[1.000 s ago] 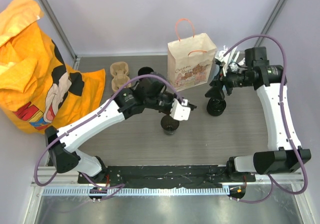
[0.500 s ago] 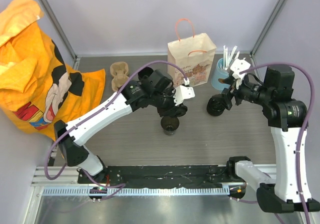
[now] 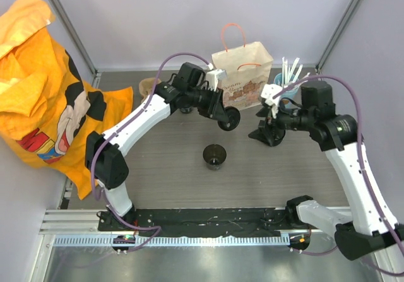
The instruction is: Pack the takeout coffee
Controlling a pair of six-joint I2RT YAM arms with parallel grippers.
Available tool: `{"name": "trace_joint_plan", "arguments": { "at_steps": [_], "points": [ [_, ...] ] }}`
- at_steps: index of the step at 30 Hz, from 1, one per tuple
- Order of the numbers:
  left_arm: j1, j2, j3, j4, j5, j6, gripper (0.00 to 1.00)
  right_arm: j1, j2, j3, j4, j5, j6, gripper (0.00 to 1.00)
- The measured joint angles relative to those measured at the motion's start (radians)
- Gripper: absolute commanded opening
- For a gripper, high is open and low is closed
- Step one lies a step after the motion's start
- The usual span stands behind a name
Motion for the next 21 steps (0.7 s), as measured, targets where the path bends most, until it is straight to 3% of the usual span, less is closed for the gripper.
{"name": "trace_joint_plan", "arguments": {
  "at_steps": [7,21],
  "points": [
    [0.013,0.039,-0.002,0.190,0.074,-0.230,0.00,0.177,0.123,-0.006,0.044,0.089,-0.010,0.67],
    [0.016,0.038,-0.127,0.346,0.146,-0.397,0.00,0.188,0.085,-0.181,0.108,0.100,-0.206,0.59]
  ]
}}
